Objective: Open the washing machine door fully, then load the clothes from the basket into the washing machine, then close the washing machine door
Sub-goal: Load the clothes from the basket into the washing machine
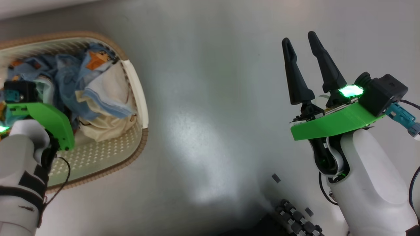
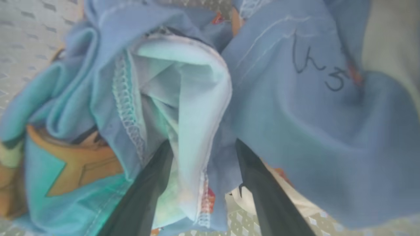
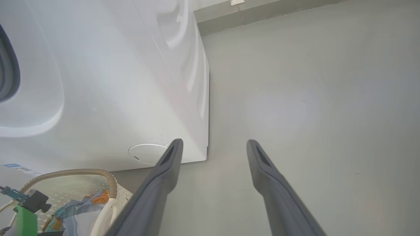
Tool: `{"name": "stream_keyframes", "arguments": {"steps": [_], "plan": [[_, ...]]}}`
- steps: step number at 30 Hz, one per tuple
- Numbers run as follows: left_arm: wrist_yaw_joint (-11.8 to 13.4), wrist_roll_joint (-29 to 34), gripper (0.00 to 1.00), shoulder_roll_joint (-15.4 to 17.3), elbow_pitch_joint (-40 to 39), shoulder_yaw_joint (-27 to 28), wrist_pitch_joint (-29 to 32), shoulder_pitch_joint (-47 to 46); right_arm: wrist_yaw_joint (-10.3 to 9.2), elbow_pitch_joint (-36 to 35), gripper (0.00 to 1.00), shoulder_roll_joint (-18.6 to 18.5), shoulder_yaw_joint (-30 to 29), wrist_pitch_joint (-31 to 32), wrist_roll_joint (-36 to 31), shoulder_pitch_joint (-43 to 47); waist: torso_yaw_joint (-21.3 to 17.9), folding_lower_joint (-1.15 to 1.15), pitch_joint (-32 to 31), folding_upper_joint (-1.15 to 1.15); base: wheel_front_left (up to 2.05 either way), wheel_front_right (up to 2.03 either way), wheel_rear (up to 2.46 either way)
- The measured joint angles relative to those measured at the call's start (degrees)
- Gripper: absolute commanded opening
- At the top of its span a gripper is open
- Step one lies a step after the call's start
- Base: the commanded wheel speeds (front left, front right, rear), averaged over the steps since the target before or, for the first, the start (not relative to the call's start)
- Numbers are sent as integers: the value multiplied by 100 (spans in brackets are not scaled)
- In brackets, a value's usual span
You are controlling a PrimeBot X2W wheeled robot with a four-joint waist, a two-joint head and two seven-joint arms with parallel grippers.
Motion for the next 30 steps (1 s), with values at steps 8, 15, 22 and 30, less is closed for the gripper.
{"name": "stream_keyframes", "arguments": {"steps": [8,15,22,30], "plan": [[353,78,100,201,35,-127,503,-198,0,-89,100,58,36,-5,-48,-70,-187,0,243,0,0,0,0],[376,33,0,220,41,-111,456,-214,0,-99,100,71,19,-5,-89,-70,-280,0,300,0,0,0,0],[214,-116,0,118,59,-67,205,-179,0,-27,100,90,21,-5,-91,-71,-209,0,115,0,0,0,0],[-40,-416,0,-48,62,74,-218,182,0,135,100,21,56,-5,-89,-71,-80,-1,-325,0,0,0,0]]}}
